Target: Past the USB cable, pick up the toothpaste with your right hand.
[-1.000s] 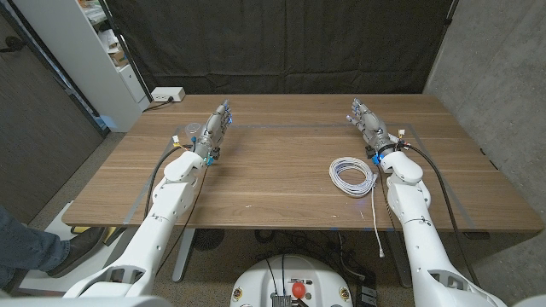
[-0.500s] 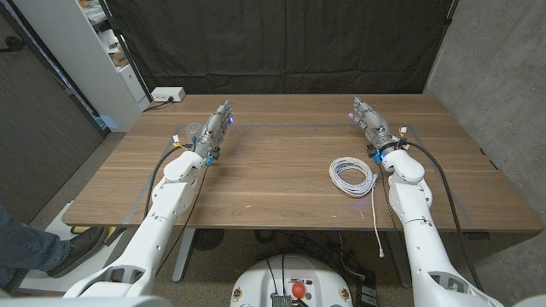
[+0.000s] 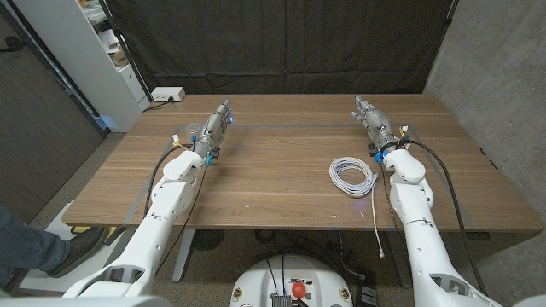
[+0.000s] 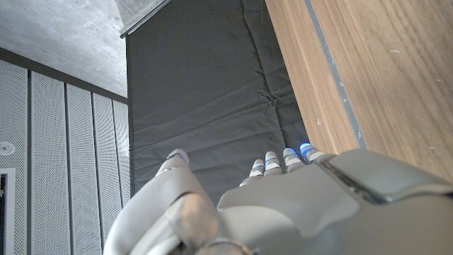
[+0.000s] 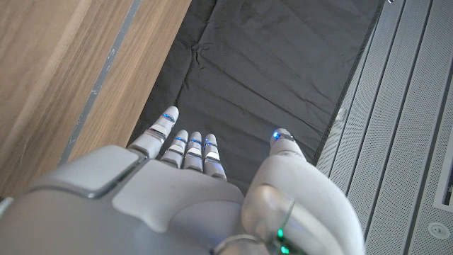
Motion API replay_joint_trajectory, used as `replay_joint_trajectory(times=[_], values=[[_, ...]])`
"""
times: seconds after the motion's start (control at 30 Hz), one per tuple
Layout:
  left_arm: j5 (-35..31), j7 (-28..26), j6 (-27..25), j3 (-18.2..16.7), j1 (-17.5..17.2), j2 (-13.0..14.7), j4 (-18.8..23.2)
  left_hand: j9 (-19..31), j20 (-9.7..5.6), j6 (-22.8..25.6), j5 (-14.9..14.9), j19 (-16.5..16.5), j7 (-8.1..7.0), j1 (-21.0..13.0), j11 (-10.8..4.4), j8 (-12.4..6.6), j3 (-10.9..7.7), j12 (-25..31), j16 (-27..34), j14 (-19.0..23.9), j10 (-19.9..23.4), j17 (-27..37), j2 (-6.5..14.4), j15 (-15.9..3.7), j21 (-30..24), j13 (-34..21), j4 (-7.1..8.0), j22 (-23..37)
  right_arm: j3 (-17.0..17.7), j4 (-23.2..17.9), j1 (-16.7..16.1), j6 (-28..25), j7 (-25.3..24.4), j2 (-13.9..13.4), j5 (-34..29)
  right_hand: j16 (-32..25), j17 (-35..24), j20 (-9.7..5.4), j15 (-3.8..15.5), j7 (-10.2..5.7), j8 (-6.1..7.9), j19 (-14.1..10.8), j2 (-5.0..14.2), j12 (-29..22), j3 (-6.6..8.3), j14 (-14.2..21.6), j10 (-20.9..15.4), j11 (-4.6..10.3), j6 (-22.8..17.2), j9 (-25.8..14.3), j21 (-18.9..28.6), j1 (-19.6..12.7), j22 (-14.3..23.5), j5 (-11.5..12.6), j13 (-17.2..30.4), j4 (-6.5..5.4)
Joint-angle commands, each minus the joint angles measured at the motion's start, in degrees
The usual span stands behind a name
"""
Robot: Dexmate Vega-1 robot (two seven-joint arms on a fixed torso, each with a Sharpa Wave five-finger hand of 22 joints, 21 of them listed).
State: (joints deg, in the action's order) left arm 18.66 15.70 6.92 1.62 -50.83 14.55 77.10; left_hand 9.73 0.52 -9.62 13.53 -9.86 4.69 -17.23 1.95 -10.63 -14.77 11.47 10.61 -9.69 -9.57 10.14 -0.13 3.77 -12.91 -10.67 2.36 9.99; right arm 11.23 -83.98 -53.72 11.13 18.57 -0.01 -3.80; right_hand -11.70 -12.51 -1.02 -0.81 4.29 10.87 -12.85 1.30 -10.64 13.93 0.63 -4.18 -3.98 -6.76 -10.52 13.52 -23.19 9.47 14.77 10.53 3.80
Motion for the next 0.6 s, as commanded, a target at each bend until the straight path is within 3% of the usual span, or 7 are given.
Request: replay_joint_trajectory(times=[0.03,0.6], values=[[-0.34,-0.36,-0.60,0.23,0.07,-0.06,0.65,0.34,0.43,-0.92,-0.15,-4.04,-0.06,-0.50,0.03,-0.25,-0.23,0.49,0.06,-3.89,-3.10,0.18,-0.04,0.05,0.18,-0.15,-0.46,0.15,-0.21,-0.65,-0.21,1.10,-1.64,-0.40,-2.45,-0.11,-0.13,0.02,-0.09,-0.40,0.33,-0.22,0.13,-0.40,0.16,0.01,-0.19,0.37,0.06,-0.28,-0.35,-0.65,0.24,-0.02,0.23,0.20],[-0.56,-0.28,-0.20,0.39,0.36,-0.05,0.15,0.34,0.68,-0.77,-0.33,-4.06,-0.11,-0.63,0.06,-0.23,-0.20,0.47,0.07,-3.89,-3.05,0.18,0.02,-0.02,0.41,-0.15,-0.71,0.17,0.44,-0.68,-0.28,2.82,-2.57,-0.52,-3.02,-0.21,-0.12,-0.07,0.18,-0.52,0.37,-0.43,0.12,-0.47,0.20,0.18,-0.34,0.52,-0.03,-0.29,-0.62,-0.77,0.25,-0.14,0.24,0.44]])
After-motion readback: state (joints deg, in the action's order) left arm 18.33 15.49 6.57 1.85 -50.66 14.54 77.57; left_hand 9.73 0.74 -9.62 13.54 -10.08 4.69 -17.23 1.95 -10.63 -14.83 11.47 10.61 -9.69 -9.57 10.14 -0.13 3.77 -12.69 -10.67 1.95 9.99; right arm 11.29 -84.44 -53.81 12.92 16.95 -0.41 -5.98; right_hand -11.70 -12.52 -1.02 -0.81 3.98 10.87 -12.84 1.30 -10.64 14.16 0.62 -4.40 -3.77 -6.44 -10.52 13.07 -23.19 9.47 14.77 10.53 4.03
